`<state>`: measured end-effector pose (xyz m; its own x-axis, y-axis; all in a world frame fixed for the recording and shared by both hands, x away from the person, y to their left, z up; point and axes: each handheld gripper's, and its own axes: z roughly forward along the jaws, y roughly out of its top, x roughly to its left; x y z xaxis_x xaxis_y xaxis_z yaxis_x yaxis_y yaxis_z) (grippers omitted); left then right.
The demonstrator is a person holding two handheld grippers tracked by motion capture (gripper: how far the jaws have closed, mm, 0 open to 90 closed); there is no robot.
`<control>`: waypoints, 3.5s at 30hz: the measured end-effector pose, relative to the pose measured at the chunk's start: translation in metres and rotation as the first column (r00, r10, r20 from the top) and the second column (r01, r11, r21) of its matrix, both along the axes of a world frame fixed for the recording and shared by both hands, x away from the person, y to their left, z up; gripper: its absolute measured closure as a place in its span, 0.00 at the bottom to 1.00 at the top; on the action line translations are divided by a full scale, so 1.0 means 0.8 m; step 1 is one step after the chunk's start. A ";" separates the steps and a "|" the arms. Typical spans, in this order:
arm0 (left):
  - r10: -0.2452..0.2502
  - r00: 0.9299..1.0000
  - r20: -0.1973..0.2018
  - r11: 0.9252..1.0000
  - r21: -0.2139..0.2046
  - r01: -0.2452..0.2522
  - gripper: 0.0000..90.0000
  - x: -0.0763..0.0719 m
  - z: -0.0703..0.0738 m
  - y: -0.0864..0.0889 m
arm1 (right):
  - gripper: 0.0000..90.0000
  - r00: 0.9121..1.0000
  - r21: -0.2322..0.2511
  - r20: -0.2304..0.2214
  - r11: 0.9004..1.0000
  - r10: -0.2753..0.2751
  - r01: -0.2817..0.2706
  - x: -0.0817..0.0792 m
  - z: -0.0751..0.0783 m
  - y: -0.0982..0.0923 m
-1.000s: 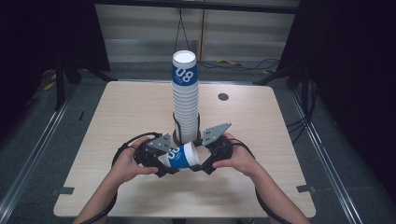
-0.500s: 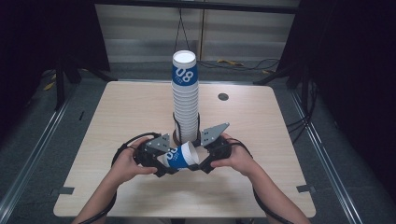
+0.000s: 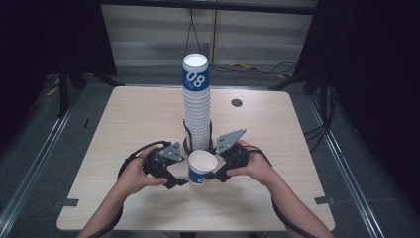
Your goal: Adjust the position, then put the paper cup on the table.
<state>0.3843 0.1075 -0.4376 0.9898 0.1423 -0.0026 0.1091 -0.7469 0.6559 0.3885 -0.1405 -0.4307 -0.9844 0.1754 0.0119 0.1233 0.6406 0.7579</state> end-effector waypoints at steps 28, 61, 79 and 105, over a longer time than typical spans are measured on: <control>0.009 1.000 0.005 1.000 0.028 -0.009 0.23 0.002 -0.002 0.001 | 0.22 0.992 -0.217 0.126 0.976 -0.003 0.031 -0.006 -0.005 -0.009; 0.022 1.000 -0.010 0.999 0.038 -0.021 0.23 0.005 0.003 -0.005 | 0.17 0.994 -0.281 0.102 0.958 -0.032 0.060 -0.026 -0.006 -0.017; 0.037 0.999 -0.020 0.999 0.028 -0.036 0.22 0.009 -0.004 0.003 | 0.14 0.982 -0.180 0.019 0.966 -0.188 0.188 -0.035 -0.021 -0.074; 0.092 0.994 -0.063 0.995 0.044 -0.090 0.21 0.023 -0.021 0.026 | 0.14 0.944 -0.136 -0.016 0.936 -0.331 0.326 -0.043 -0.043 -0.125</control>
